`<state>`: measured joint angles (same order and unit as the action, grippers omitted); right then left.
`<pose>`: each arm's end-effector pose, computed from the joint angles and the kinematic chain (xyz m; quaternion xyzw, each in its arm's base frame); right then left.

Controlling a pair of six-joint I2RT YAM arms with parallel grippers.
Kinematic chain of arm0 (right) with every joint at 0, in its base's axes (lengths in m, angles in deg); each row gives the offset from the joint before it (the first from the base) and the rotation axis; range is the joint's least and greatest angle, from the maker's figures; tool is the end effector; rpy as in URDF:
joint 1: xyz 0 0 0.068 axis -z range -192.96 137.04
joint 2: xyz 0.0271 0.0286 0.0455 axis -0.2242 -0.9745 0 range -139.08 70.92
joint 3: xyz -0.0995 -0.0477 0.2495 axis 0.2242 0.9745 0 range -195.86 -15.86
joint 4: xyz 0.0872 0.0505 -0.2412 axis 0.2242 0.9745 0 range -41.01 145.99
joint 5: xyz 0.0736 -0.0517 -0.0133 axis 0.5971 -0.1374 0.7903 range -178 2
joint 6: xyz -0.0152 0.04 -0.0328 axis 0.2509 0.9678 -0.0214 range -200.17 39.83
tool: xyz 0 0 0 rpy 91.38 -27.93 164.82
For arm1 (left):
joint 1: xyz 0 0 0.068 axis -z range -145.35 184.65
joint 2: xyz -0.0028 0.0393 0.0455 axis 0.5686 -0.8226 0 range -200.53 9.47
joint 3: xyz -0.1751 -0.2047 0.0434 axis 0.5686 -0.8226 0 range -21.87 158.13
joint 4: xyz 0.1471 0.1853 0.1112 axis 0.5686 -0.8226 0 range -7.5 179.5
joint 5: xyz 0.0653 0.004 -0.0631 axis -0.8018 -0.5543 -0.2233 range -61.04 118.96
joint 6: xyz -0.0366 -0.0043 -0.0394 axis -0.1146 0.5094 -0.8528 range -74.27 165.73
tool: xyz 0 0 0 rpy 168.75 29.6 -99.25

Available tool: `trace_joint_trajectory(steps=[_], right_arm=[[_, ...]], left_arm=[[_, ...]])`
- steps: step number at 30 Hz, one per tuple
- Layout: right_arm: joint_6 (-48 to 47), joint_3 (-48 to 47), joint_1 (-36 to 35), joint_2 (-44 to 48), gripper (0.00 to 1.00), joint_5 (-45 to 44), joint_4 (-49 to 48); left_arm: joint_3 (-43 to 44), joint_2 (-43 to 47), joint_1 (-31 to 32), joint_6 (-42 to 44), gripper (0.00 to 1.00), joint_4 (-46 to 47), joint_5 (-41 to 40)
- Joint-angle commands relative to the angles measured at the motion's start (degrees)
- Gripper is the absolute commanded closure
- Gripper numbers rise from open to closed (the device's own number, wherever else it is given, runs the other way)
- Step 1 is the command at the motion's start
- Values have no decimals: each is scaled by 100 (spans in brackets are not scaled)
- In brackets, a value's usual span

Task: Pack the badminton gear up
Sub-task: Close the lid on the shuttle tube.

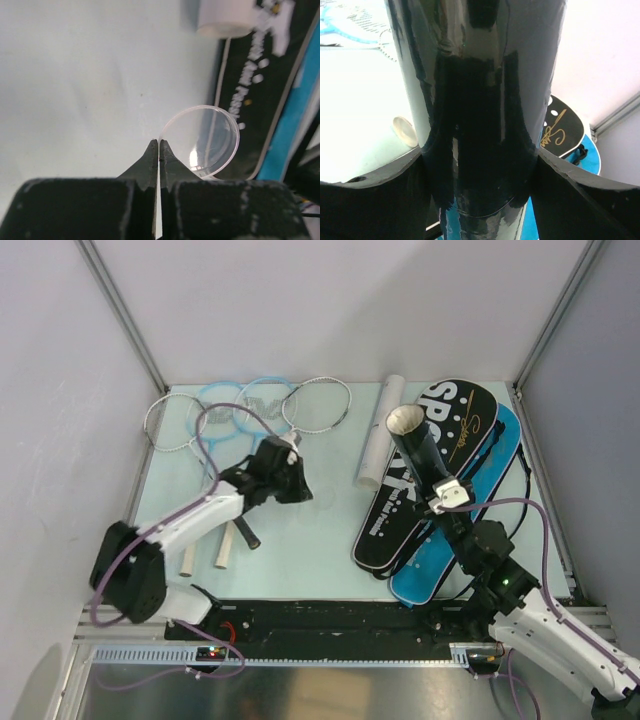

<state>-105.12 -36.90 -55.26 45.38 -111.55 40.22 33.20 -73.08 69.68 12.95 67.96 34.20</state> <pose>0.1109 0.0817 0.2759 -0.2443 0.6374 -0.0289 0.7302 0.2459 -0.1762 0.2328 0.0343 0.9352 -0.2306 0.2664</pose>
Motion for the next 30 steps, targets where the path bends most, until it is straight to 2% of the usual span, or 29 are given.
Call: trace_joint_trajectory(steps=[1,9,14,19,23,30], right_arm=[[115,-225,-50,-137,64,499,-235],[-223,235,-68,-292,63,1618,-795],[-433,523,-72,-178,62,2160,-1134],[-1051,502,-204,-274,62,2848,-929],[-1396,320,-385,-445,61,2886,-885],[-1907,-138,-536,-1067,62,2583,-873]], left_arm=[[-81,981,-492,-209,100,165,699],[311,2336,-1431,-572,100,168,1928],[765,2910,-1584,-621,100,167,2488],[1230,3006,-1629,-582,100,162,3297],[1349,2976,-1624,-370,100,67,3930],[1200,2999,-1621,135,100,-424,4038]])
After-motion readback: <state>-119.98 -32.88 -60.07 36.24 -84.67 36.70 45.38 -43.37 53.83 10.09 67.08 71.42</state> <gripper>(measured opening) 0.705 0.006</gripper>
